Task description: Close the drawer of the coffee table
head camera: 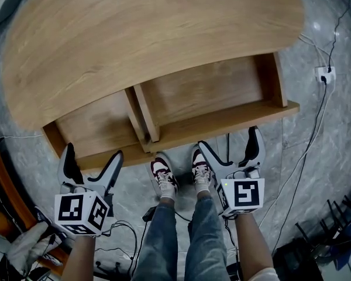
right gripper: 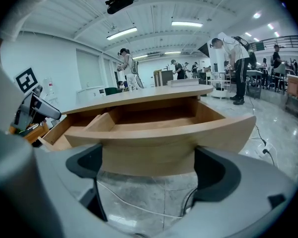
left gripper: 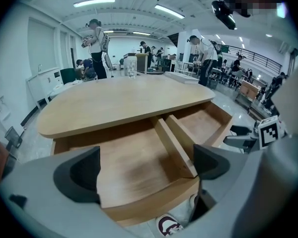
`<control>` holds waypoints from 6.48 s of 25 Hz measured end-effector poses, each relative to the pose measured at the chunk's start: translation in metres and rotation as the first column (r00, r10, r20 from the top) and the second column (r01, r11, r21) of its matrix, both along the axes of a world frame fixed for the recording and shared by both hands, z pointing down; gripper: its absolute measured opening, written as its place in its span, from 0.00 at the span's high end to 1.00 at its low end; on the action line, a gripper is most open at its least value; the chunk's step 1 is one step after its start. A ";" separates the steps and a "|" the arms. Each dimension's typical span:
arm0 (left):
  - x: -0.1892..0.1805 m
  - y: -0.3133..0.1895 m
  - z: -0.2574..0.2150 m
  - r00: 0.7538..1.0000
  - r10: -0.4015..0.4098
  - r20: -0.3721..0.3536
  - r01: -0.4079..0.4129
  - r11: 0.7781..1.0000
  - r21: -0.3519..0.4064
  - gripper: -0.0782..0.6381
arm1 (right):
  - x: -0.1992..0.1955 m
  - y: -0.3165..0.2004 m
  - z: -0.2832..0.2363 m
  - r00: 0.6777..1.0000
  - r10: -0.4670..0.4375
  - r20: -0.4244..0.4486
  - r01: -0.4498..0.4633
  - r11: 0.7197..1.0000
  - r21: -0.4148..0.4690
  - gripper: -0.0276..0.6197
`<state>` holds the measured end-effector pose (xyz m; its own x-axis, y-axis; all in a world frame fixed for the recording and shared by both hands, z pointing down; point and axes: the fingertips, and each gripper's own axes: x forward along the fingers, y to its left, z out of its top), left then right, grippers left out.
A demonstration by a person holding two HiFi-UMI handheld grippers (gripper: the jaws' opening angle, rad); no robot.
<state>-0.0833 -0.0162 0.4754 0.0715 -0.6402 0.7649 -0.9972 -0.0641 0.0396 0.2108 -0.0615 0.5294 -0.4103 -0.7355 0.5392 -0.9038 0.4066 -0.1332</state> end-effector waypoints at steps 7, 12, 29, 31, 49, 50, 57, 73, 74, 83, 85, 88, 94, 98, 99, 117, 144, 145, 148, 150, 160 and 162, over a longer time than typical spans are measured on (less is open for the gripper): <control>-0.011 0.000 -0.001 0.991 -0.113 -0.066 0.113 0.994 -0.006 0.09 | -0.004 -0.017 -0.006 1.000 -0.011 -0.002 0.011 1.000 0.017 0.06; -0.016 0.001 -0.001 0.989 -0.134 -0.069 0.134 0.991 -0.004 0.09 | -0.006 -0.025 -0.004 1.000 -0.006 0.004 0.006 1.000 0.013 0.06; -0.023 0.001 0.006 0.980 -0.177 -0.088 0.175 0.984 -0.021 0.09 | -0.019 -0.053 -0.002 1.000 0.018 -0.004 -0.018 1.000 0.002 0.05; -0.025 0.001 0.007 0.980 -0.177 -0.086 0.176 0.984 -0.024 0.09 | -0.021 -0.056 -0.002 1.000 0.018 -0.004 -0.018 1.000 0.003 0.05; -0.035 -0.004 0.010 0.972 -0.213 -0.096 0.210 0.977 -0.040 0.09 | -0.031 -0.086 -0.003 1.000 0.020 0.000 -0.020 1.000 0.005 0.05; -0.036 -0.005 0.010 0.972 -0.215 -0.097 0.212 0.976 -0.040 0.09 | -0.032 -0.089 -0.004 1.000 0.021 0.000 -0.021 1.000 0.005 0.05; -0.040 -0.003 0.010 0.966 -0.238 -0.102 0.235 0.971 -0.043 0.09 | -0.037 -0.105 -0.004 1.000 0.018 0.003 -0.018 1.000 0.014 0.05; -0.051 0.003 0.010 0.939 -0.328 -0.109 0.325 0.945 -0.044 0.09 | -0.051 -0.144 -0.002 1.000 0.008 0.013 -0.008 0.999 0.034 0.05; -0.052 0.003 0.009 0.936 -0.333 -0.109 0.331 0.943 -0.041 0.09 | -0.052 -0.145 -0.002 1.000 0.007 0.014 -0.007 0.999 0.036 0.05; -0.056 0.001 0.006 0.922 -0.372 -0.111 0.371 0.928 -0.027 0.09 | -0.058 -0.163 -0.002 1.000 0.008 0.022 -0.009 0.999 0.052 0.05; -0.057 0.001 0.006 0.920 -0.375 -0.112 0.374 0.927 -0.027 0.09 | -0.059 -0.165 -0.002 1.000 0.009 0.024 -0.010 0.998 0.057 0.05; -0.058 0.000 0.005 0.917 -0.383 -0.111 0.383 0.923 -0.025 0.09 | -0.061 -0.169 -0.002 1.000 0.008 0.025 -0.009 0.998 0.066 0.05; -0.061 0.001 0.002 0.916 -0.388 -0.105 0.388 0.921 -0.019 0.09 | -0.064 -0.175 -0.002 1.000 0.006 0.025 -0.008 0.995 0.099 0.05; -0.064 0.005 0.000 0.915 -0.391 -0.102 0.392 0.920 -0.014 0.09 | -0.065 -0.176 -0.002 1.000 0.007 0.030 -0.010 0.994 0.111 0.05; -0.065 0.006 0.000 0.914 -0.392 -0.101 0.393 0.919 -0.013 0.09 | -0.065 -0.176 -0.002 0.999 0.007 0.031 -0.011 0.994 0.113 0.05; -0.069 0.018 -0.021 0.885 -0.447 -0.129 0.456 0.888 0.056 0.09 | -0.055 -0.136 -0.005 1.000 0.013 -0.011 -0.013 1.000 0.008 0.20; -0.079 0.134 -0.052 0.793 -0.568 -0.221 0.604 0.781 0.161 0.09 | -0.134 -0.027 -0.137 0.986 -0.165 -0.011 0.164 0.971 0.174 0.96; -0.078 0.137 -0.051 0.795 -0.565 -0.222 0.602 0.781 0.168 0.09 | -0.140 -0.022 -0.136 0.982 -0.187 -0.021 0.188 0.968 0.168 0.96; -0.074 0.146 -0.044 0.793 -0.564 -0.229 0.604 0.777 0.178 0.09 | -0.158 -0.013 -0.133 0.968 -0.250 -0.033 0.252 0.956 0.150 0.96; -0.072 0.148 -0.039 0.789 -0.561 -0.249 0.607 0.773 0.182 0.09 | -0.168 -0.010 -0.129 0.962 -0.271 -0.026 0.272 0.954 0.124 0.96; -0.075 0.136 0.003 0.865 -0.441 -0.240 0.499 0.810 0.309 0.09 | -0.195 -0.018 -0.099 0.959 -0.279 -0.039 0.282 0.956 0.079 0.96; -0.076 0.138 0.019 0.877 -0.427 -0.221 0.479 0.818 0.318 0.09 | -0.202 -0.021 -0.093 0.948 -0.312 -0.067 0.317 0.944 0.092 0.96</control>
